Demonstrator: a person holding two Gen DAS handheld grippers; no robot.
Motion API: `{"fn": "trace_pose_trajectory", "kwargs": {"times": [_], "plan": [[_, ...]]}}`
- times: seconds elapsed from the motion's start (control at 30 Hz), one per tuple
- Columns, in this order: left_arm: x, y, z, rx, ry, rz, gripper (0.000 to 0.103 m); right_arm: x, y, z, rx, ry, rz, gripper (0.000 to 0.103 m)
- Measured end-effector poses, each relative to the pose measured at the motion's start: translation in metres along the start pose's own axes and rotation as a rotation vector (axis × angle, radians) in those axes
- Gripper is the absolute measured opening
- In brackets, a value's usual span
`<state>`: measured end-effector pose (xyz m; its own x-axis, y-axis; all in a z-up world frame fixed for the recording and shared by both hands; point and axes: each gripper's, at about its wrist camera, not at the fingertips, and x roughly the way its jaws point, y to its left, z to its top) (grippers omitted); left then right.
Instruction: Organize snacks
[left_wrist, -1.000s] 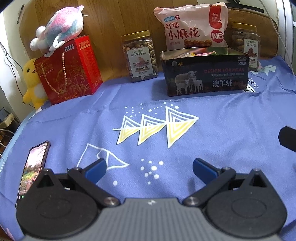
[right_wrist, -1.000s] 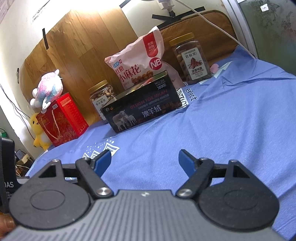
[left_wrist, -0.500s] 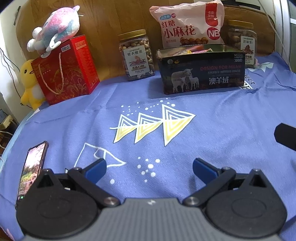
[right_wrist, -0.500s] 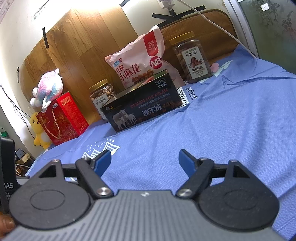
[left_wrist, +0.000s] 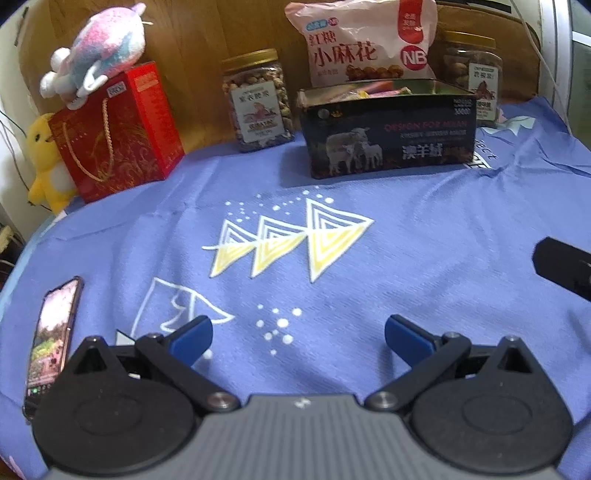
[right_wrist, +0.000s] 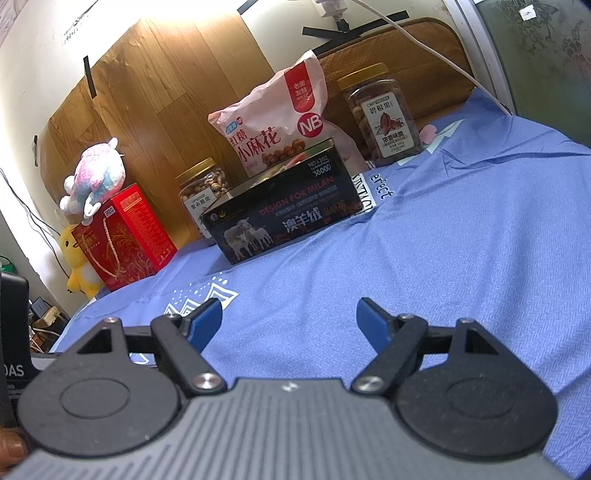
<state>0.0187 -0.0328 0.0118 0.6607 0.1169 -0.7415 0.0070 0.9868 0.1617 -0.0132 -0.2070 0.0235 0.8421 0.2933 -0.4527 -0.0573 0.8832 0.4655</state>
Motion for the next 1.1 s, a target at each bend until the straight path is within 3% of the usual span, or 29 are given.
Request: {"fn": "trace_pose_trajectory", "kwargs": {"times": [0.13, 0.5, 1.1], "plan": [[0.0, -0.002, 0.001, -0.004, 0.028, -0.045, 0.103, -0.001, -0.001, 0.0, 0.0, -0.004, -0.001, 0.082], [-0.002, -0.008, 0.0, 0.012, 0.04, -0.066, 0.103, -0.002, -0.002, 0.0, 0.012, -0.008, -0.007, 0.082], [-0.002, -0.011, -0.001, 0.019, 0.031, -0.053, 0.103, -0.002, -0.003, 0.001, 0.014, -0.008, -0.006, 0.082]]}}
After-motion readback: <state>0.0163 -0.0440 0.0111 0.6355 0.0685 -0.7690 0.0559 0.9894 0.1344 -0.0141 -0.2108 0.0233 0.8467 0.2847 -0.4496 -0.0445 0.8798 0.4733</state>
